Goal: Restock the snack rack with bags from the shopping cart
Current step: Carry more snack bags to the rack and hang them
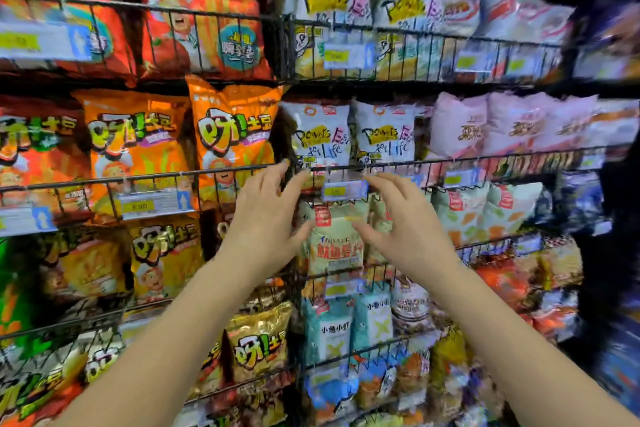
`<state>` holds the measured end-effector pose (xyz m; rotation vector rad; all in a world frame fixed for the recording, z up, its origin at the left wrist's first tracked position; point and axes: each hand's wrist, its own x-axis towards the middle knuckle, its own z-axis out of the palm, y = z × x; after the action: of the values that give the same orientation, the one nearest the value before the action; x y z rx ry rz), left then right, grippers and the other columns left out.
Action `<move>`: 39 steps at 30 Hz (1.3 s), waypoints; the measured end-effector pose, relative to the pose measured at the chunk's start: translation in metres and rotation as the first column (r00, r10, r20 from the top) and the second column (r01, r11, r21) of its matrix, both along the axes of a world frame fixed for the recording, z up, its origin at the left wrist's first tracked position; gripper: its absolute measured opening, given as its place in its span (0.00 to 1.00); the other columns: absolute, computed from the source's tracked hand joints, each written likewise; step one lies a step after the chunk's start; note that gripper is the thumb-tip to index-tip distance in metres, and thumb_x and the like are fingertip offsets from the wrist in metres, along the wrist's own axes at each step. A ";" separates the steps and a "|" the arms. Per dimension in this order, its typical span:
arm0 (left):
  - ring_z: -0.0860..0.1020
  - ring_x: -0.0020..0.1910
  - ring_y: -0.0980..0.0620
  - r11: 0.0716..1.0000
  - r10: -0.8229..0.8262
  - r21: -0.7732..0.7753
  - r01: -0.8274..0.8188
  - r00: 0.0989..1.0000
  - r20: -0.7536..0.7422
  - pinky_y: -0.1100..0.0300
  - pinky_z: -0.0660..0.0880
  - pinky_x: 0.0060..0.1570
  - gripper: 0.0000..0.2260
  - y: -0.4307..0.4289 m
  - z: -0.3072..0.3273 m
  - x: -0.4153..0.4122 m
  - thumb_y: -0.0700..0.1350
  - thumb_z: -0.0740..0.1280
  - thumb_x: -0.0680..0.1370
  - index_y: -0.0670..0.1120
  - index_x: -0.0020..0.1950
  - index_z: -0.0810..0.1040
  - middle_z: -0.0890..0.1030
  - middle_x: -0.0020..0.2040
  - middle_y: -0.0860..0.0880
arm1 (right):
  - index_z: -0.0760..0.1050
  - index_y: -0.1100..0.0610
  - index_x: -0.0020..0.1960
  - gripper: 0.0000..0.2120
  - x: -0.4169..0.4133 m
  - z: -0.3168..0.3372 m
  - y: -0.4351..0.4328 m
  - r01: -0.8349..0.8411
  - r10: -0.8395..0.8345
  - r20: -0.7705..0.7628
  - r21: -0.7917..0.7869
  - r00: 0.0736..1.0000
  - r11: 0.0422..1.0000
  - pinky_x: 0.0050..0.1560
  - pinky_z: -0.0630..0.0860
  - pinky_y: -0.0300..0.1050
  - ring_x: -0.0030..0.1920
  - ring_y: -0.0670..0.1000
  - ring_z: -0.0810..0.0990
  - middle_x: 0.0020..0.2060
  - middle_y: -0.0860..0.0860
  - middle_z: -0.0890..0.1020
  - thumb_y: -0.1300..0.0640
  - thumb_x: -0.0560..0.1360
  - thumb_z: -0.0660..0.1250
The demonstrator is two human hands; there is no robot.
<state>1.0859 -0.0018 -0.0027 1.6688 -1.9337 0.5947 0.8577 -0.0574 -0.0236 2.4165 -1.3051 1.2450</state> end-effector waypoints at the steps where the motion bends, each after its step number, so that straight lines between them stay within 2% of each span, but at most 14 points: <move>1: 0.53 0.81 0.42 1.000 0.004 -0.008 -0.004 1.000 0.015 0.45 0.54 0.79 0.34 -0.004 0.005 -0.014 0.59 0.65 0.82 0.53 0.84 0.54 0.55 0.83 0.46 | 0.65 0.50 0.78 0.36 -0.013 0.004 -0.009 -0.009 0.009 0.007 -0.017 1.000 1.000 0.72 0.71 0.56 0.73 0.54 0.69 0.73 0.51 0.70 0.43 0.76 0.73; 7: 0.54 0.81 0.41 0.995 0.101 -0.029 -0.100 0.994 0.035 0.45 0.56 0.80 0.35 -0.042 0.032 -0.092 0.59 0.65 0.81 0.53 0.84 0.55 0.55 0.83 0.44 | 0.67 0.51 0.77 0.35 -0.089 0.034 -0.067 -0.082 0.087 0.064 -0.087 0.994 0.993 0.69 0.73 0.60 0.71 0.58 0.71 0.72 0.54 0.72 0.45 0.74 0.75; 11: 0.56 0.80 0.40 0.983 0.169 -0.080 -0.165 0.984 0.046 0.44 0.58 0.77 0.34 -0.063 0.066 -0.134 0.59 0.66 0.81 0.52 0.83 0.57 0.58 0.82 0.43 | 0.67 0.53 0.77 0.36 -0.133 0.067 -0.105 -0.141 0.150 0.051 -0.146 0.987 0.979 0.66 0.74 0.55 0.68 0.57 0.73 0.70 0.54 0.72 0.44 0.74 0.75; 15: 0.54 0.80 0.41 0.972 0.215 -0.110 -0.208 0.975 0.057 0.44 0.57 0.77 0.35 -0.073 0.104 -0.150 0.59 0.66 0.81 0.54 0.84 0.55 0.55 0.83 0.45 | 0.65 0.55 0.79 0.38 -0.149 0.108 -0.131 -0.194 0.204 0.031 -0.202 0.979 0.960 0.70 0.72 0.56 0.70 0.57 0.71 0.71 0.55 0.71 0.45 0.74 0.75; 20: 0.55 0.79 0.40 0.953 0.255 -0.183 -0.241 0.965 0.055 0.42 0.58 0.77 0.33 -0.084 0.141 -0.151 0.58 0.66 0.81 0.53 0.82 0.58 0.57 0.82 0.43 | 0.65 0.51 0.78 0.36 -0.148 0.145 -0.149 -0.245 0.271 0.064 -0.271 0.960 0.931 0.70 0.71 0.58 0.71 0.56 0.70 0.71 0.53 0.72 0.45 0.74 0.74; 28: 0.52 0.81 0.41 0.964 0.184 -0.212 -0.159 0.977 0.104 0.42 0.55 0.78 0.33 -0.130 0.164 -0.166 0.60 0.64 0.82 0.54 0.84 0.55 0.54 0.83 0.44 | 0.64 0.52 0.79 0.36 -0.168 0.156 -0.186 -0.166 0.185 0.040 -0.285 0.982 0.944 0.69 0.72 0.55 0.69 0.56 0.71 0.70 0.53 0.72 0.43 0.76 0.73; 33: 0.52 0.81 0.40 0.967 0.123 -0.239 -0.092 0.985 0.118 0.42 0.55 0.78 0.32 -0.169 0.176 -0.194 0.59 0.64 0.82 0.52 0.83 0.57 0.55 0.83 0.43 | 0.62 0.53 0.80 0.36 -0.211 0.173 -0.216 -0.082 0.100 0.049 -0.285 0.994 0.955 0.69 0.70 0.53 0.71 0.57 0.70 0.72 0.54 0.70 0.43 0.77 0.72; 39: 0.58 0.79 0.36 0.939 0.165 -0.331 -0.094 0.967 0.194 0.39 0.58 0.76 0.30 -0.215 0.199 -0.247 0.58 0.65 0.82 0.48 0.81 0.64 0.61 0.81 0.39 | 0.62 0.51 0.79 0.34 -0.260 0.204 -0.262 -0.123 0.162 0.108 -0.301 0.981 0.946 0.61 0.67 0.43 0.70 0.54 0.70 0.71 0.53 0.70 0.45 0.78 0.71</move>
<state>0.8393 -0.2166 0.1961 1.5821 -1.7614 1.1228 0.5979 -0.3189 0.1805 2.2823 -0.9055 1.5375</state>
